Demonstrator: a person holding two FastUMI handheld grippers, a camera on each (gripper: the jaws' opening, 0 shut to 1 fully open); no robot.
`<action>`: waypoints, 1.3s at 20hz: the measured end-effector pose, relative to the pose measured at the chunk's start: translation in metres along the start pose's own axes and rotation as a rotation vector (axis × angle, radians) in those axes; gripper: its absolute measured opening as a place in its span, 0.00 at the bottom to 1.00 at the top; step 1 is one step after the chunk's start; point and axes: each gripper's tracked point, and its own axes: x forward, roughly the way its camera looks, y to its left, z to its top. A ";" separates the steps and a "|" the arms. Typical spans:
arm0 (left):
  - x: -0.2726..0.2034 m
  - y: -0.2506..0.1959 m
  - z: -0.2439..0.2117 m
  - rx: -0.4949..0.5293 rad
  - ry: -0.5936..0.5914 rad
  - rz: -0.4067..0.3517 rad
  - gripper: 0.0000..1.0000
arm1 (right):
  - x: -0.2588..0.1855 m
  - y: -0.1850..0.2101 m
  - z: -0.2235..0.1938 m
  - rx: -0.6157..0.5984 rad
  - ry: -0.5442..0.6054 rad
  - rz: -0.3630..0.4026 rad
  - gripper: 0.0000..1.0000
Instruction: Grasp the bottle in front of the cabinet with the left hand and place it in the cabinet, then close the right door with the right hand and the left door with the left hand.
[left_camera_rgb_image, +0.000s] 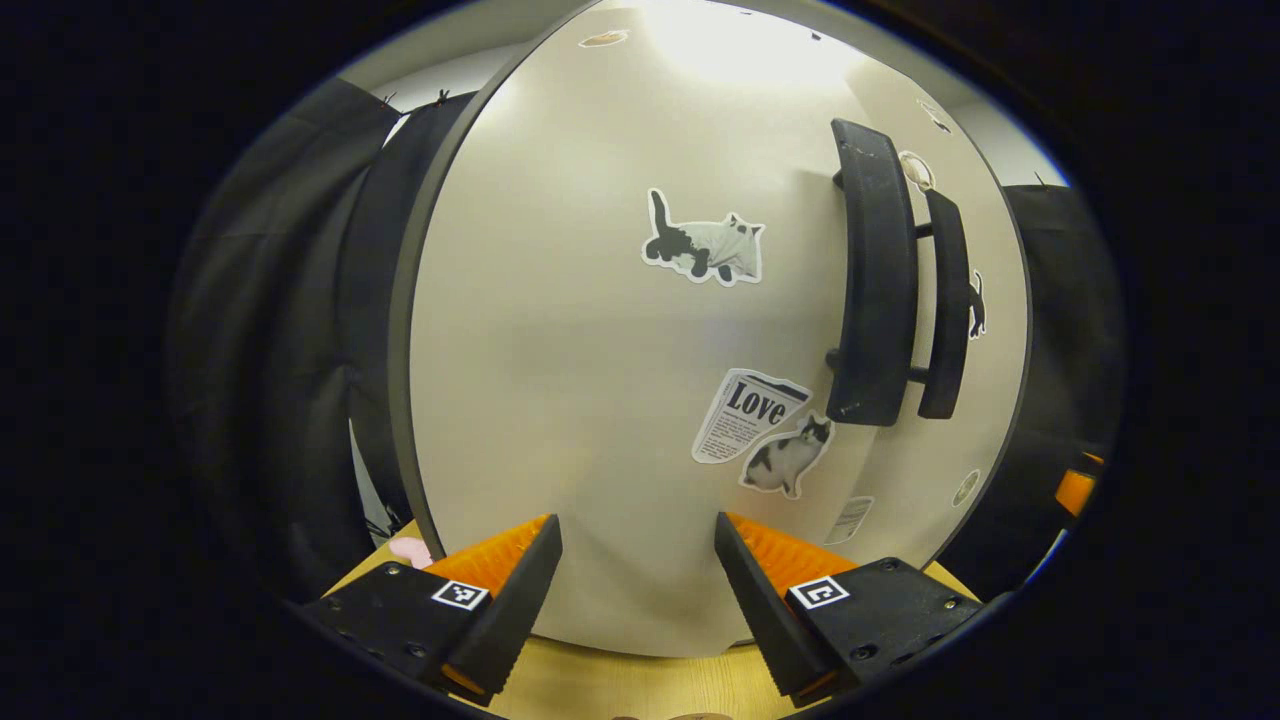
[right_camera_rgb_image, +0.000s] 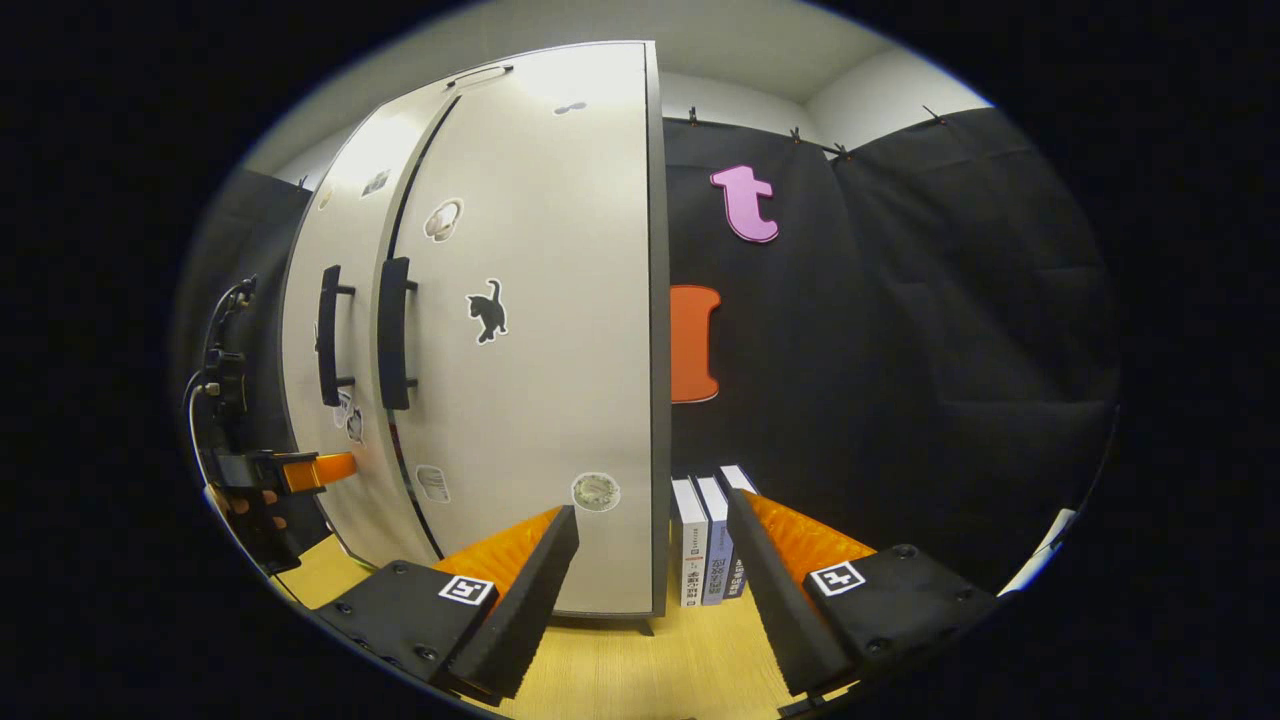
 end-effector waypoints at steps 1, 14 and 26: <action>-0.002 0.000 0.000 0.000 0.010 0.004 0.94 | -0.002 -0.001 0.001 0.001 0.001 -0.004 0.99; -0.081 0.015 0.066 0.004 -0.076 -0.033 0.94 | -0.036 -0.020 0.029 -0.019 -0.043 -0.055 0.98; -0.174 0.014 0.118 -0.038 -0.184 -0.060 0.94 | -0.086 -0.018 0.056 0.005 -0.089 -0.025 0.98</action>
